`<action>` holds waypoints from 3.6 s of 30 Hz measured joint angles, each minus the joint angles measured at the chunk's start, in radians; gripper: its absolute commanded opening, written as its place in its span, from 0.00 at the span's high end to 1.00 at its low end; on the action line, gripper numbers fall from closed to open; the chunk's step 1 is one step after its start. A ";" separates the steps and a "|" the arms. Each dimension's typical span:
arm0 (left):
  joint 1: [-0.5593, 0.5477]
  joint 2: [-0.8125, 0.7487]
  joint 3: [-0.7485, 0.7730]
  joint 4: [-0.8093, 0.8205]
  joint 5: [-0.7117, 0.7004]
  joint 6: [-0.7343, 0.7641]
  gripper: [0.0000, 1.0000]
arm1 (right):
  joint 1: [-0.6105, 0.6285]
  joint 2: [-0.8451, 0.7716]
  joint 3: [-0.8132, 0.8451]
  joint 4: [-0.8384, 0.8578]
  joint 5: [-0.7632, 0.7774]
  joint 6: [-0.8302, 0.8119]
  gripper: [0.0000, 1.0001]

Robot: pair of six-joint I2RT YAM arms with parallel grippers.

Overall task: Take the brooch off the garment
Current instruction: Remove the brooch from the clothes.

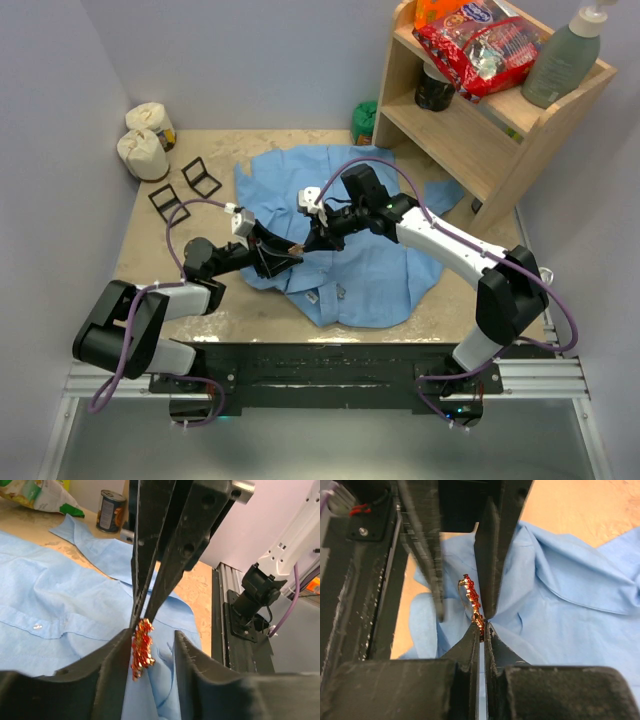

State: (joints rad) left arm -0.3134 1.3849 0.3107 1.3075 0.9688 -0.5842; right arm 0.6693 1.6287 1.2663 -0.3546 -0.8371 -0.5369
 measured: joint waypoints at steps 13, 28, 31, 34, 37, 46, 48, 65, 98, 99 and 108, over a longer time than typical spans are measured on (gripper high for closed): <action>0.084 -0.060 -0.001 0.001 0.069 0.005 0.20 | 0.040 0.006 0.145 -0.325 0.294 -0.115 1.00; 0.084 -0.122 -0.039 0.000 0.254 0.248 0.17 | 0.094 0.042 0.264 -0.560 0.544 -0.118 1.00; 0.080 -0.131 -0.039 0.000 0.258 0.325 0.17 | 0.102 0.060 0.264 -0.581 0.571 -0.117 1.00; 0.060 -0.134 -0.027 -0.042 0.258 0.412 0.16 | 0.105 0.079 0.268 -0.595 0.589 -0.117 1.00; 0.022 -0.134 0.010 -0.140 0.256 0.505 0.16 | 0.109 0.101 0.290 -0.613 0.602 -0.115 1.00; -0.032 -0.138 0.124 -0.609 0.216 0.837 0.37 | 0.109 0.113 0.329 -0.617 0.618 -0.108 1.00; -0.034 -0.141 0.129 -0.676 0.205 0.881 0.45 | 0.109 0.113 0.333 -0.617 0.618 -0.105 1.00; -0.029 -0.159 0.155 -0.931 0.160 1.037 1.00 | 0.109 0.113 0.336 -0.595 0.610 -0.091 1.00; 0.170 -0.230 0.188 -1.228 0.240 1.292 0.81 | 0.117 0.113 0.336 -0.602 0.606 -0.165 1.00; 0.170 -0.230 0.188 -1.223 0.239 1.290 0.74 | 0.117 0.113 0.338 -0.607 0.603 -0.165 1.00; 0.176 -0.230 0.223 -1.210 0.235 1.269 0.34 | 0.115 0.128 0.350 -0.682 0.568 -0.163 1.00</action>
State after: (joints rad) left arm -0.1371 1.1553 0.5339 0.0971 1.2034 0.6846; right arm 0.7845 1.7569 1.6161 -1.0367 -0.2691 -0.7002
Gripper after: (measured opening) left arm 0.549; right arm 0.023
